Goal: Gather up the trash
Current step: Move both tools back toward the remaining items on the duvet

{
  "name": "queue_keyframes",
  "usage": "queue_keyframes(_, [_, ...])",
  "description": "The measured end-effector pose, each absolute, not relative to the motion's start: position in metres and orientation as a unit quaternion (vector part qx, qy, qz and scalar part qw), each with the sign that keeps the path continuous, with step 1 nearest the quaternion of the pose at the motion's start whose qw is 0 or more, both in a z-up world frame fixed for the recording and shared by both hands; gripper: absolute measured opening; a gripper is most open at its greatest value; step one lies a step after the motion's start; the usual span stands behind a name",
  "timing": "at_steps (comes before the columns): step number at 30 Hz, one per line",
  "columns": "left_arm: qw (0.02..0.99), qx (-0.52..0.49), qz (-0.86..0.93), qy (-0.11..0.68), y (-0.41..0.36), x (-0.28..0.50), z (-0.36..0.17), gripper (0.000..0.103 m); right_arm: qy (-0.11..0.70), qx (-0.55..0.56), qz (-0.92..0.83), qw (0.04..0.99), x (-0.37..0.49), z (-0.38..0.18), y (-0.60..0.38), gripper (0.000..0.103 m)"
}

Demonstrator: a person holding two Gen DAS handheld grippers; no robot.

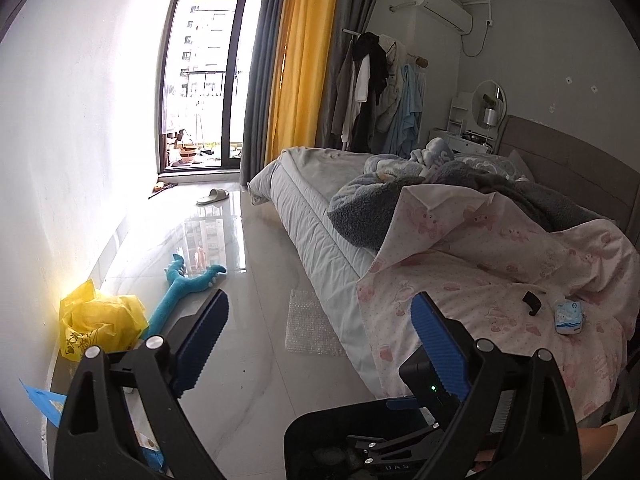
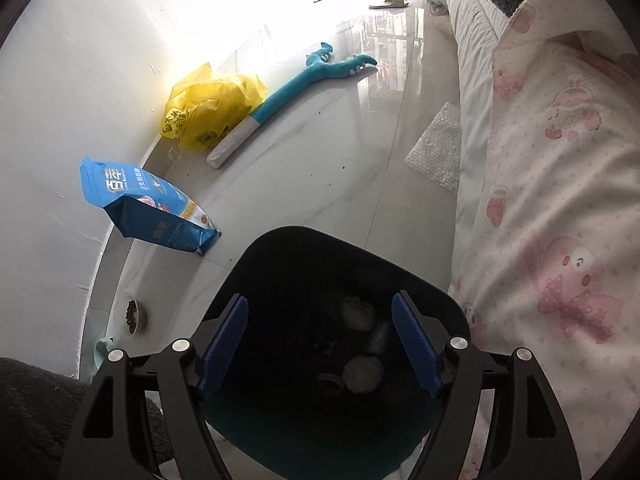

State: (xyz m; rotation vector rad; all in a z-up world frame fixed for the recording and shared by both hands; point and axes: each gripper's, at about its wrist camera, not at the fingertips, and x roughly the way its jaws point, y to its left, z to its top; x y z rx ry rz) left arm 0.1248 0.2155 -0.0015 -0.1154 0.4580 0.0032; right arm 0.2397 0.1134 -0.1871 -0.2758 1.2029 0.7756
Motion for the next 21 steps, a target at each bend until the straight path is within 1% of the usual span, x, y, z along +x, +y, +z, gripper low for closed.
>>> queue_keyframes(6, [0.975,-0.070,-0.008,0.212,0.204,0.127,0.014,0.095,0.527,-0.111,0.366,0.759,0.238,-0.161,0.094,0.079])
queue_keyframes(12, [0.978,-0.051,-0.016,0.200,0.182,0.127,0.028,0.095,0.475,-0.119,0.370,0.790,0.235,-0.124,0.069,0.080])
queue_keyframes(19, [0.977,-0.045,-0.032,0.206,0.153,0.140,0.026,0.096,0.425,-0.104,0.373,0.818,0.236,-0.087,0.030,0.082])
queue_keyframes(21, [0.975,-0.048,-0.043,0.212,0.143,0.146,0.023,0.096,0.420,-0.104,0.371,0.821,0.237,-0.083,0.021,0.086])
